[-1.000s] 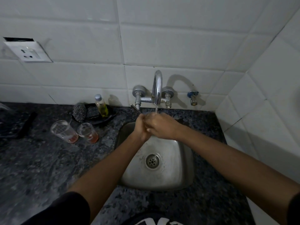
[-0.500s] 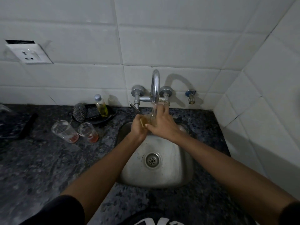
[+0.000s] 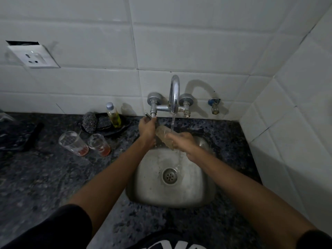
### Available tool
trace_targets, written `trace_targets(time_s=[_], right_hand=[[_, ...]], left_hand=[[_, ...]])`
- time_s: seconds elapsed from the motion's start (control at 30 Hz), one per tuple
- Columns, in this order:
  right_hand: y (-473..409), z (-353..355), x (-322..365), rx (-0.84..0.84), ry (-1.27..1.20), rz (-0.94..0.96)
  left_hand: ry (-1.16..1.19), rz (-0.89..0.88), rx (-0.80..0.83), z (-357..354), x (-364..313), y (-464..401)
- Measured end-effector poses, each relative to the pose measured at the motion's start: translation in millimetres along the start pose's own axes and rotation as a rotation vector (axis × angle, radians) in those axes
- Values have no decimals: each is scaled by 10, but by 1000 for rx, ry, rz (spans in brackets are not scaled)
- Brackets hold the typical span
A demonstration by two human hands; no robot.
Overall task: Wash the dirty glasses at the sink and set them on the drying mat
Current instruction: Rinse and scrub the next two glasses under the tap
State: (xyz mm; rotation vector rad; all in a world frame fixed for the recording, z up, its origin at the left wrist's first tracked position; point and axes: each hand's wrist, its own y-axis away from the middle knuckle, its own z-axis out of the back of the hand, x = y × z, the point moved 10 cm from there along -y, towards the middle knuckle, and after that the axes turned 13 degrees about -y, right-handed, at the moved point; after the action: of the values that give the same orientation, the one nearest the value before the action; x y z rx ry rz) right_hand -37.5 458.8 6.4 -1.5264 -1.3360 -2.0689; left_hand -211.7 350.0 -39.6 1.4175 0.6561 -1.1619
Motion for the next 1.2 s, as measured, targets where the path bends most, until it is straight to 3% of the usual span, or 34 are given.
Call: trace_targets(time_s=[0.1,0.3,0.5,0.7,0.97,1.2], right_hand=[[-27,-53,-170,53,-84,-75],[-90,-102,-257,86,-208,-35],[-107,-141,-280,153,-272,23],[-100,25,-280,77,-308,95],[-87,56,-82,103,-162,243],[-56,-10,65,168,16,403]], left_hand=[[-117,-113,-29,15,-211,-75],[-434,-241,-163,68,-382,-62],[-551,-371,-150,65,-514,9],[-656,-471,-120,16,-578,97],[-825,-533,-119,-67,-664,236],[-824,-519,-105,-67,-648,228]])
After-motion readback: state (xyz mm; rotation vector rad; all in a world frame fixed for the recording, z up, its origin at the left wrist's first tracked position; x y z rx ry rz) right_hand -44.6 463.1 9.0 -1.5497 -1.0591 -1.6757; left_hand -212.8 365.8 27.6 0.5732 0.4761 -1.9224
